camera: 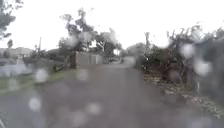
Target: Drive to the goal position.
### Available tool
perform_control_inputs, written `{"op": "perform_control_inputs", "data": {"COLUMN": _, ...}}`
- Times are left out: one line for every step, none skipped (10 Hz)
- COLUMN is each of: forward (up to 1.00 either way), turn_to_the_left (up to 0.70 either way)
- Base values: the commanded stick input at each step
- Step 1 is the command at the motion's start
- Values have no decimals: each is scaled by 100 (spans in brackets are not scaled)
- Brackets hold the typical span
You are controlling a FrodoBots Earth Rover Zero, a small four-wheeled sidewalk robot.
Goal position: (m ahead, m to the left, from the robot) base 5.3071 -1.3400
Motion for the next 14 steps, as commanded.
{"op": "perform_control_inputs", "data": {"forward": 100, "turn_to_the_left": 0}}
{"op": "perform_control_inputs", "data": {"forward": 100, "turn_to_the_left": 0}}
{"op": "perform_control_inputs", "data": {"forward": 100, "turn_to_the_left": 0}}
{"op": "perform_control_inputs", "data": {"forward": 100, "turn_to_the_left": 0}}
{"op": "perform_control_inputs", "data": {"forward": 100, "turn_to_the_left": 0}}
{"op": "perform_control_inputs", "data": {"forward": 100, "turn_to_the_left": 0}}
{"op": "perform_control_inputs", "data": {"forward": 100, "turn_to_the_left": 0}}
{"op": "perform_control_inputs", "data": {"forward": 100, "turn_to_the_left": 0}}
{"op": "perform_control_inputs", "data": {"forward": 100, "turn_to_the_left": 0}}
{"op": "perform_control_inputs", "data": {"forward": 100, "turn_to_the_left": -1}}
{"op": "perform_control_inputs", "data": {"forward": 100, "turn_to_the_left": -8}}
{"op": "perform_control_inputs", "data": {"forward": 100, "turn_to_the_left": -15}}
{"op": "perform_control_inputs", "data": {"forward": 100, "turn_to_the_left": -22}}
{"op": "perform_control_inputs", "data": {"forward": 100, "turn_to_the_left": -29}}
